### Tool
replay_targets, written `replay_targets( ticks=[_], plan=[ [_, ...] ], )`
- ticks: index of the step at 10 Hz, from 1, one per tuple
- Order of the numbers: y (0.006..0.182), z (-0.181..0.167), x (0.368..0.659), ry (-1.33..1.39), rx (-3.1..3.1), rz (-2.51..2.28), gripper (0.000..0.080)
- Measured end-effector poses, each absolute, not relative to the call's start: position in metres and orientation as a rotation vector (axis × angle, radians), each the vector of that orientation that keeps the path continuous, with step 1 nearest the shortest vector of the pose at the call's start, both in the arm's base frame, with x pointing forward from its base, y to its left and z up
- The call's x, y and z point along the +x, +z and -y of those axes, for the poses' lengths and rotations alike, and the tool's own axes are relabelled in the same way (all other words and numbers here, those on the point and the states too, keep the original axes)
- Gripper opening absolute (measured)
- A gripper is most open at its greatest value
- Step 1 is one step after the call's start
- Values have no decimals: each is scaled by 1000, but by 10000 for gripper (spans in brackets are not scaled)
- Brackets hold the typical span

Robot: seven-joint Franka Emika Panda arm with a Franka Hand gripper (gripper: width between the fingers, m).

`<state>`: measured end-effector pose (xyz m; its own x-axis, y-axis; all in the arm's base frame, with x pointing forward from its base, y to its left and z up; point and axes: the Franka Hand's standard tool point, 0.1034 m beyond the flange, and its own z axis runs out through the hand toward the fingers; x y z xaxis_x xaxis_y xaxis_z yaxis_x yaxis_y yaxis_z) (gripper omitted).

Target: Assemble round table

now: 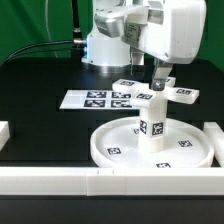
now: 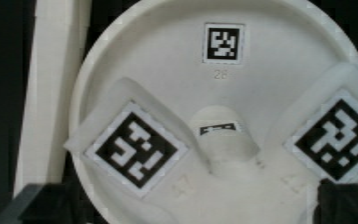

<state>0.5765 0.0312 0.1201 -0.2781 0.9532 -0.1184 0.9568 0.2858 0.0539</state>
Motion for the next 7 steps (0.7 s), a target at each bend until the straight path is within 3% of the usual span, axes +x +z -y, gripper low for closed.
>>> replay_targets(
  ticks=[7],
  plan=[
    [108, -44, 566, -2, 1804, -2410, 649]
  ],
)
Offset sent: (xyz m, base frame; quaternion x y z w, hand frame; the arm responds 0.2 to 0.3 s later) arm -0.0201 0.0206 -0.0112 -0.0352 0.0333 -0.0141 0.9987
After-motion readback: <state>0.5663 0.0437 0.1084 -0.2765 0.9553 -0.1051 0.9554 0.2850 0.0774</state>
